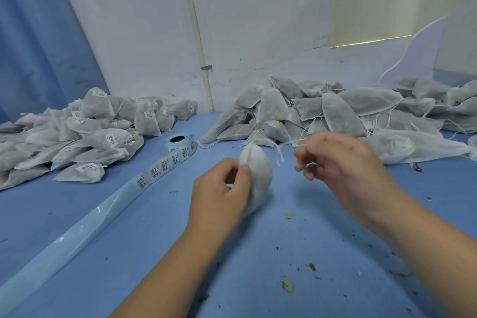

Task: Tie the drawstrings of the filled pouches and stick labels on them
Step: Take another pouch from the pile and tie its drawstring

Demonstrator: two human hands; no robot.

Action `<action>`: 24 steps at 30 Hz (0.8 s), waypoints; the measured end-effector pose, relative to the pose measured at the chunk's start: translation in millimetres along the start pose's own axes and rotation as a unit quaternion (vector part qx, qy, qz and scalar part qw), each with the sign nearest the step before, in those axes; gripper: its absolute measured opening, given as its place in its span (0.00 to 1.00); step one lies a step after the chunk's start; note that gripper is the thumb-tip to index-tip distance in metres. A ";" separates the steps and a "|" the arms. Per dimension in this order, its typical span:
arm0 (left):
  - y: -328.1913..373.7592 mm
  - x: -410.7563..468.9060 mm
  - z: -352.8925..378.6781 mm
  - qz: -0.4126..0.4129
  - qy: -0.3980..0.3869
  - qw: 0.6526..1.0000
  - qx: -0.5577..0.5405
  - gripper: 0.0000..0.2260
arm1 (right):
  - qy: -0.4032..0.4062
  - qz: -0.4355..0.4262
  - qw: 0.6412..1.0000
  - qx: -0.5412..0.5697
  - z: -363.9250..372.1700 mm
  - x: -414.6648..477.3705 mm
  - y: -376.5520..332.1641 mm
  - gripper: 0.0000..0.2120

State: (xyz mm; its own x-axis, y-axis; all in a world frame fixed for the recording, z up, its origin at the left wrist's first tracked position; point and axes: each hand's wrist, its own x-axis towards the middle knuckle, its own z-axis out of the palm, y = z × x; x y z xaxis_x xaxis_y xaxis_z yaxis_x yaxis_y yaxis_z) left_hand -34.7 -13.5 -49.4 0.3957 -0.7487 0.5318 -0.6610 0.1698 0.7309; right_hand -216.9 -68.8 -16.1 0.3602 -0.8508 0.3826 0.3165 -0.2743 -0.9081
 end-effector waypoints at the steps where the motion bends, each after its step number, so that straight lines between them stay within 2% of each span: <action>1: 1.7 0.5 0.1 -0.017 0.013 1.000 -0.011 0.11 | -0.010 -0.024 0.998 -0.064 2.5 -2.6 2.1 0.07; 4: 5.7 1.0 0.6 -0.047 0.022 0.998 -0.033 0.14 | -0.053 -0.102 0.969 -0.220 11.7 -10.6 9.9 0.07; 7: 8.9 1.7 0.5 -0.064 0.014 0.996 -0.057 0.18 | -0.099 -0.184 0.899 -0.386 16.6 -16.7 16.3 0.06; 9: 10.8 1.2 1.2 -0.082 0.003 0.992 -0.096 0.18 | -0.108 -0.193 0.869 -0.443 18.3 -18.5 18.4 0.06; 16: 16.0 -3.1 6.3 -0.114 -0.089 0.974 -0.176 0.17 | -0.099 -0.172 0.853 -0.483 15.7 -16.6 21.0 0.06; 21: 15.3 -6.6 9.5 -0.095 -0.117 0.975 -0.163 0.18 | -0.126 -0.168 0.840 -0.500 15.4 -18.1 22.3 0.05; 24: 15.9 -5.5 8.2 -0.099 -0.114 0.972 -0.182 0.16 | -0.116 -0.165 0.840 -0.504 15.2 -17.8 23.8 0.09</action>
State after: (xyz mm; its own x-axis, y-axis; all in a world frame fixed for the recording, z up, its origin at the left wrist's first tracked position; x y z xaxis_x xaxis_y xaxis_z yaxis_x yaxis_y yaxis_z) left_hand -52.6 -11.9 -44.2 0.3138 -0.9049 0.2876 -0.3014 0.1923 0.9339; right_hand -202.4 -53.4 -42.0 0.5970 -0.5752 0.5593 -0.4281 -0.8180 -0.3843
